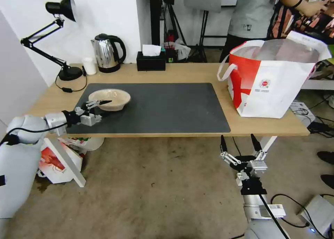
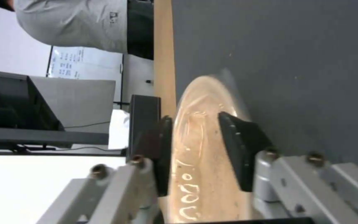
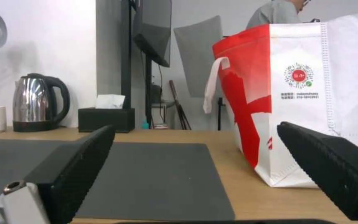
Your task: Pick up the trash from the table and place it into the takeout bag.
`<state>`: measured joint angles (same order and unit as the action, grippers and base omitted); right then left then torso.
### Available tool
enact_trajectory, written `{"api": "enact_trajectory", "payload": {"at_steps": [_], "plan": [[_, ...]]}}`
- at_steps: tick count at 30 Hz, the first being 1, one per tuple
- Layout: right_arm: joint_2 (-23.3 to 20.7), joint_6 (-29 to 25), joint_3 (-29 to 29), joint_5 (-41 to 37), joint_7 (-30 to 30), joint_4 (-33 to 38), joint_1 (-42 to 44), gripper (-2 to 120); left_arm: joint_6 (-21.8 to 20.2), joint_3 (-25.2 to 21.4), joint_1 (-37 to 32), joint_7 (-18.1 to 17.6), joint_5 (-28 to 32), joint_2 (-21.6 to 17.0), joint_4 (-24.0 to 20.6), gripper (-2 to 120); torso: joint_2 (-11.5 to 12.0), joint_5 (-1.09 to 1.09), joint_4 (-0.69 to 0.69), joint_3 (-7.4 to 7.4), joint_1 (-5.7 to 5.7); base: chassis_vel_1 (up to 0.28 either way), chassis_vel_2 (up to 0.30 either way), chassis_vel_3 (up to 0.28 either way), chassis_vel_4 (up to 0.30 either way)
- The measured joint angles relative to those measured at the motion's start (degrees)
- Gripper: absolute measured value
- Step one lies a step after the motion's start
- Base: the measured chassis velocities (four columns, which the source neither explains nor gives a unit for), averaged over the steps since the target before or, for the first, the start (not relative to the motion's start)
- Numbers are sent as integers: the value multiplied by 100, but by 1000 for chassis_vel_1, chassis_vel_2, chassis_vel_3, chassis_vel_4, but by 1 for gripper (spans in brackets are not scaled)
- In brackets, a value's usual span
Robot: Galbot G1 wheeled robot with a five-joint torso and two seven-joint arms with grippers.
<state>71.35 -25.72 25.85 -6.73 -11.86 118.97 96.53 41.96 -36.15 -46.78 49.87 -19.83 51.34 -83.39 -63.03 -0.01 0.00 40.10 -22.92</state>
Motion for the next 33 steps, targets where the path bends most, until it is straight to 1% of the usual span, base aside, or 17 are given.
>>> {"api": "enact_trajectory", "payload": {"at_steps": [2,3,4,6,7,8,9,16,22,26,27,28,29,31,33], "plan": [[0,0,0,0,0,0,0,100,-2,-11,-7,7,2,-5,-4,27,0,1,0,0,0,0,0,0,0],[0,0,0,1,0,0,0,100,-4,-37,-16,17,11,-19,-19,19,0,2,0,0,0,0,0,0,0],[0,0,0,1,0,0,0,100,-4,-37,-16,17,11,-19,-19,19,0,2,0,0,0,0,0,0,0],[0,0,0,0,0,0,0,100,-13,-72,-28,25,37,-59,-73,8,0,1,0,0,0,0,0,0,0],[0,0,0,0,0,0,0,100,-20,-78,-33,27,48,-75,-97,4,0,1,0,0,0,0,0,0,0],[0,0,0,0,0,0,0,100,-20,-78,-33,27,48,-75,-97,4,0,1,0,0,0,0,0,0,0],[0,0,0,0,0,0,0,100,-30,-85,-41,29,68,-96,-129,0,0,1,-1,0,0,0,0,0,0],[0,0,0,0,0,0,0,100,-123,-131,-104,64,125,-197,-252,0,0,0,0,0,2,0,0,0,0],[0,0,0,0,0,0,0,100,-113,-157,-209,113,126,-154,-256,0,0,1,-1,0,1,0,0,0,0],[0,0,0,0,0,0,0,100,-104,-212,-325,105,173,-187,-372,1,0,1,0,0,1,0,0,0,0],[0,0,0,0,0,0,0,100,-105,-227,-350,100,192,-210,-396,4,0,1,-1,0,1,0,0,0,0],[0,0,0,0,0,0,0,100,-112,-262,-396,97,232,-255,-440,10,0,1,0,0,2,0,0,0,0],[0,0,0,0,0,0,0,100,-112,-262,-396,97,232,-255,-440,10,0,1,0,0,2,0,0,0,0],[0,0,0,0,0,0,0,100,-136,-323,-458,93,263,-323,-509,19,0,1,0,0,1,0,0,0,0],[0,0,0,0,0,0,0,100,-153,-346,-481,91,270,-353,-538,23,0,0,0,0,1,0,0,0,0]]}}
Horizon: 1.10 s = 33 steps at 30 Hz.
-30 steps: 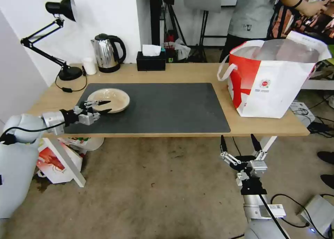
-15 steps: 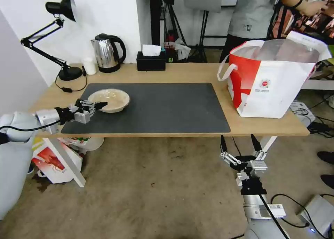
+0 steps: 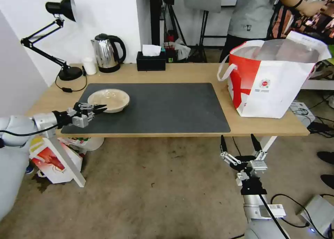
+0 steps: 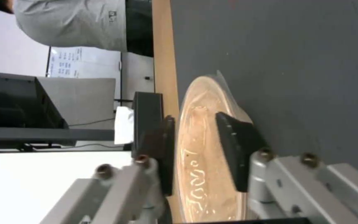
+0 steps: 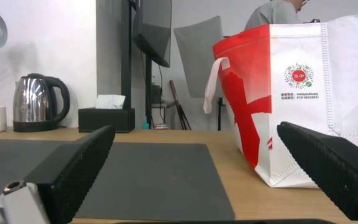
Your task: Pick up the trash from the table and place it into the takeout bag.
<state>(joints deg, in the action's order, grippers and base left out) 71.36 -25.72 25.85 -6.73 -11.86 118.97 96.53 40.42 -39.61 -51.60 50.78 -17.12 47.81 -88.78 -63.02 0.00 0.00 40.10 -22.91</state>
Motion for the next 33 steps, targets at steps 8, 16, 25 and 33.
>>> {"api": "enact_trajectory", "payload": {"at_steps": [8,16,25,33], "plan": [[0,0,0,0,0,0,0,100,-36,-21,-25,-1,-31,-33,-22,58,0,0,-1,0,0,0,0,0,0],[0,0,0,0,0,0,0,100,-47,-14,-23,-5,-231,67,-18,86,0,1,0,1,-1,0,0,0,0],[0,0,0,0,0,0,0,100,-119,138,145,-6,-399,89,59,100,0,0,0,0,-1,0,0,0,0],[0,0,0,0,0,0,0,100,-86,227,311,-6,-559,250,256,100,0,0,-1,0,-1,0,0,0,0]]}}
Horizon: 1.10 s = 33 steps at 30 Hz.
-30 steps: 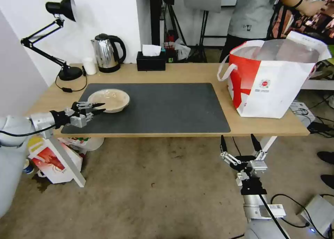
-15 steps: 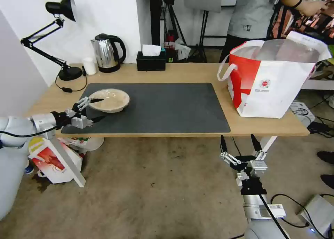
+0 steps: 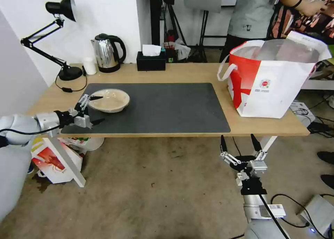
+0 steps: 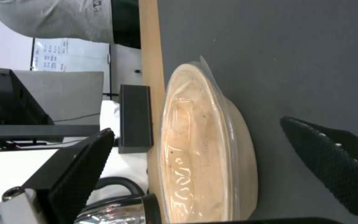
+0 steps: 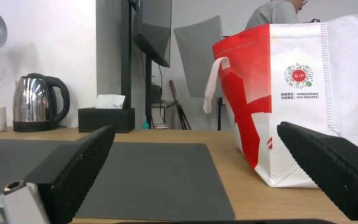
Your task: Pick up the trash from the table and place it into the takeout bag.
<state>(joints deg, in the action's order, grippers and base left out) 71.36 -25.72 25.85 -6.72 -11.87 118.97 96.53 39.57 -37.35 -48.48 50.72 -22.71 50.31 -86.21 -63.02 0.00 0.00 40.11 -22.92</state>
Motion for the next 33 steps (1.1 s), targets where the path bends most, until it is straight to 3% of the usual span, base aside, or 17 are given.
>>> {"api": "enact_trajectory", "payload": {"at_steps": [13,17,23,25,27,29,31,33], "plan": [[0,0,0,0,0,0,0,100,47,286,465,5,-227,234,399,100,0,0,0,0,1,0,0,0,0],[0,0,0,0,0,0,0,100,47,378,631,36,-267,292,539,92,0,0,0,0,0,0,0,0,0],[0,0,0,0,0,0,0,100,31,450,825,198,-273,366,726,65,0,0,0,0,0,0,0,0,0],[0,0,0,0,0,0,0,100,31,453,832,205,-273,367,732,63,0,0,0,0,0,0,0,0,0],[0,0,0,0,0,0,0,100,24,460,870,272,-269,369,753,50,0,0,1,0,0,0,0,0,0],[0,0,0,0,0,0,0,100,22,460,876,283,-267,369,755,48,0,0,0,0,0,0,0,0,0],[0,0,0,0,0,0,0,100,11,458,898,366,-251,365,758,36,0,0,0,0,1,0,0,0,0],[0,0,0,0,0,0,0,100,9,456,902,389,-247,364,759,33,0,0,0,0,0,0,0,0,0]]}}
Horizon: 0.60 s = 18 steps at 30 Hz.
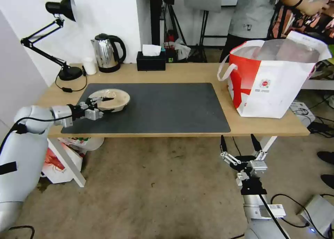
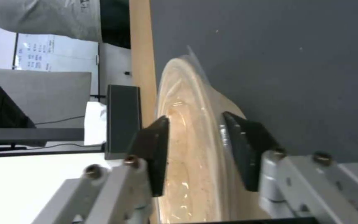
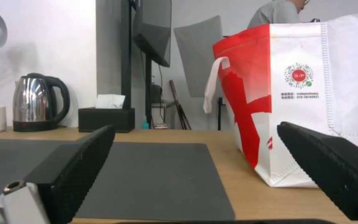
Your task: Pick up the trash from the table and place it into the takeout bag.
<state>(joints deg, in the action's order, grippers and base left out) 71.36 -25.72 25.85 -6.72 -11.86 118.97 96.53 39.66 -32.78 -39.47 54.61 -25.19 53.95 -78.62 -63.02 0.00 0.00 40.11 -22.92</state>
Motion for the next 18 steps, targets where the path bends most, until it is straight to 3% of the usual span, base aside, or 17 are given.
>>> {"api": "enact_trajectory", "payload": {"at_steps": [2,9,18], "plan": [[0,0,0,0,0,0,0,100,-4,-16,2,76,24,-5,9,22,0,0,0,0,0,0,0,0,0],[0,0,0,0,0,0,0,100,-30,-52,-29,204,67,-5,8,1,0,1,0,0,0,0,0,0,0],[0,0,0,0,0,0,0,100,-62,-67,-45,271,93,-14,-3,0,0,0,0,0,0,0,0,0,0]]}}
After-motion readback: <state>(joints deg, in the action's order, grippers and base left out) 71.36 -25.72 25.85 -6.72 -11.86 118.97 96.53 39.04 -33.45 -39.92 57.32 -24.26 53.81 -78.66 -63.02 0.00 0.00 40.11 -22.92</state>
